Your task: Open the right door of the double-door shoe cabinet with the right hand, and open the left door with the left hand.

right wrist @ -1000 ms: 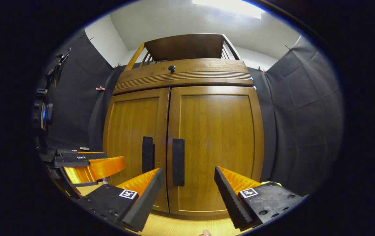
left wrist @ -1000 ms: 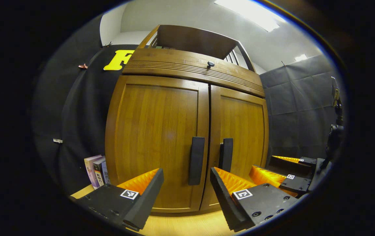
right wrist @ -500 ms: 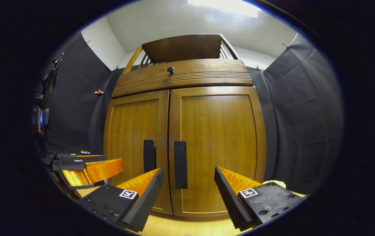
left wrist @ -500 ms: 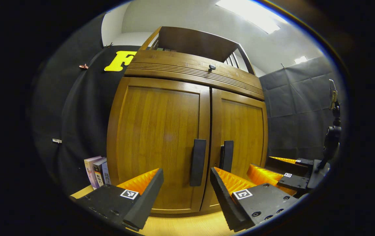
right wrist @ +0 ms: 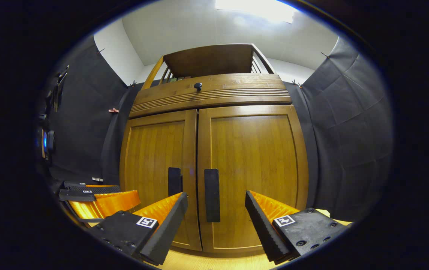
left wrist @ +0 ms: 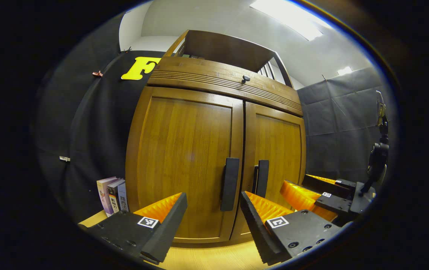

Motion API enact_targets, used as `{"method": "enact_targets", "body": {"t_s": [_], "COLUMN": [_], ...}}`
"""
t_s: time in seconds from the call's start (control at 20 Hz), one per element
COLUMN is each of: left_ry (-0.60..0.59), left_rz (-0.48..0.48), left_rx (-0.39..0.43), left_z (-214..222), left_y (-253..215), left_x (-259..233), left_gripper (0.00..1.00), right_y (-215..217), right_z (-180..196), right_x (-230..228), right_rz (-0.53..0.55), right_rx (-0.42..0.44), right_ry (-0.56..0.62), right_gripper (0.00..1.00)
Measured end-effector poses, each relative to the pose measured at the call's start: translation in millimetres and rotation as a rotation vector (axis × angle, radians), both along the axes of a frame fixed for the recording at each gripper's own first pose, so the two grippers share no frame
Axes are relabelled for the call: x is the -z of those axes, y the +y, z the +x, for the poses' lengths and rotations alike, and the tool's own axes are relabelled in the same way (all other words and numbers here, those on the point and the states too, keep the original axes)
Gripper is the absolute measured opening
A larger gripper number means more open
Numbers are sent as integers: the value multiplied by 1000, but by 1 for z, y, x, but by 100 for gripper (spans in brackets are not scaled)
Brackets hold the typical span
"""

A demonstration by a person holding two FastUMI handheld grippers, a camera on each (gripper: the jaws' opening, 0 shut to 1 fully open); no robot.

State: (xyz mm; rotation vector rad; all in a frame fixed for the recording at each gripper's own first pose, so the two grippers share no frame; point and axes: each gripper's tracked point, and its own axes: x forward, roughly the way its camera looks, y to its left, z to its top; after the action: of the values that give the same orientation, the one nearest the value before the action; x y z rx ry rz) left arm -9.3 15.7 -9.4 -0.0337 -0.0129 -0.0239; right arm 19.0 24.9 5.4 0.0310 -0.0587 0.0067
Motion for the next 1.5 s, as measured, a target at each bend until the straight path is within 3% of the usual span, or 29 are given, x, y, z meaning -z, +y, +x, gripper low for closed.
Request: {"method": "enact_targets", "body": {"t_s": [0.4, 0.65, 0.75, 0.9, 0.95, 1.05, 1.1, 1.2, 1.25, 1.3, 1.4, 1.45, 1.5], "left_ry": [-20, -29, -19, -13, -13, -12, -11, -5, -1, 2, 12, 16, 20], "left_rz": [19, 9, 6, -7, -10, -9, -8, -6, -6, -6, -4, -3, -1], "left_rx": [3, 46, 54, 48, 44, 36, 34, 32, 31, 31, 25, 21, 15], "left_z": [-13, -16, -17, -18, -19, -18, -18, -17, -17, -17, -17, -17, -18], "left_y": [12, 4, 2, 6, 7, 9, 8, 8, 8, 9, 10, 12, 12], "left_x": [-3, -7, -3, 0, -1, 0, 0, 2, 4, 4, 7, 8, 9], "left_gripper": [89, 89, 89, 89, 89, 89, 89, 89, 89, 89, 89, 89, 89], "right_y": [-2, 1, 0, -3, -3, -5, -4, -1, 1, 2, 0, 2, 1], "right_z": [37, 60, 69, 78, 80, 85, 88, 90, 91, 94, 95, 94, 92], "right_x": [10, 33, 38, 44, 47, 55, 59, 66, 69, 74, 74, 75, 73], "right_rz": [28, 32, 36, 54, 62, 70, 75, 83, 88, 90, 84, 72, 53], "right_rx": [53, 58, 65, 72, 69, 68, 64, 54, 47, 50, 72, 80, 83], "right_ry": [-37, -31, -30, -33, -27, -11, -7, 4, 12, 20, 17, 15, 7], "right_gripper": [94, 98, 94, 81, 94, 81, 80, 55, 59, 55, 41, 41, 28]}}
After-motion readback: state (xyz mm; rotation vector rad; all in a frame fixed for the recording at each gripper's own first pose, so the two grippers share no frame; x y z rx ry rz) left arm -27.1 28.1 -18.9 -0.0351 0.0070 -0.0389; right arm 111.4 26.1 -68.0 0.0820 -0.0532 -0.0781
